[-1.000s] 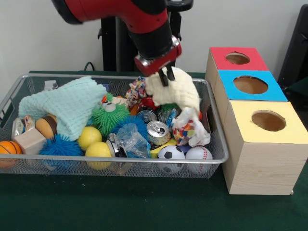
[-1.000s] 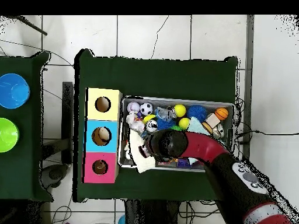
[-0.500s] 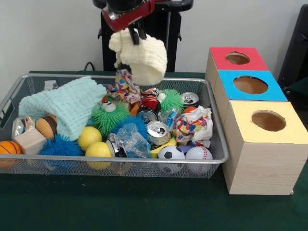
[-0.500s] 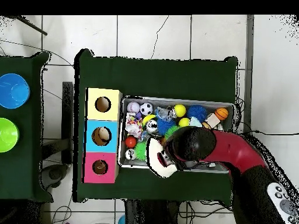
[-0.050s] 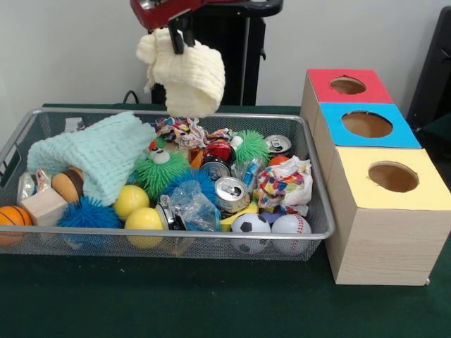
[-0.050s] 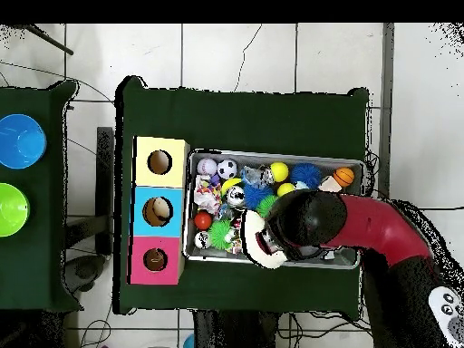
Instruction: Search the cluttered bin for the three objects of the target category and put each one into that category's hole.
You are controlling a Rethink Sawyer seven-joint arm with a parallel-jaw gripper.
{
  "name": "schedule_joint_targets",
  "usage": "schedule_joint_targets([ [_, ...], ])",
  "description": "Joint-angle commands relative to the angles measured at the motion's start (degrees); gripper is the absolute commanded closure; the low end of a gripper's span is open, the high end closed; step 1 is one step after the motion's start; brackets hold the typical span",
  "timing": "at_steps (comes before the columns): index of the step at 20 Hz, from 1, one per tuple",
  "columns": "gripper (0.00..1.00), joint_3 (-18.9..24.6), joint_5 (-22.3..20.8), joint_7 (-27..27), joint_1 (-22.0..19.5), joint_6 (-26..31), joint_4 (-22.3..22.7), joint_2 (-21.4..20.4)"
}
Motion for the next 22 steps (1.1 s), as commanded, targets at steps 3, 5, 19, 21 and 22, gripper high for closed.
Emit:
schedule_joint_targets([
  [3, 1.0, -1.4, -10.5, 0.3, 1.1, -3.8, -7.8, 3.5],
  [5, 1.0, -1.0, -11.5, 0.1, 1.0, -4.1, -8.9, 3.4],
  [19, 1.0, -0.8, -16.8, 1.1, 1.5, -9.7, -12.6, 6.4],
  [21, 0.0, -1.5, -17.5, 0.7, 2.2, -8.1, -13.0, 6.5],
  [22, 0.0, -1.7, -17.7, 0.6, 2.4, -7.5, -13.2, 6.5],
])
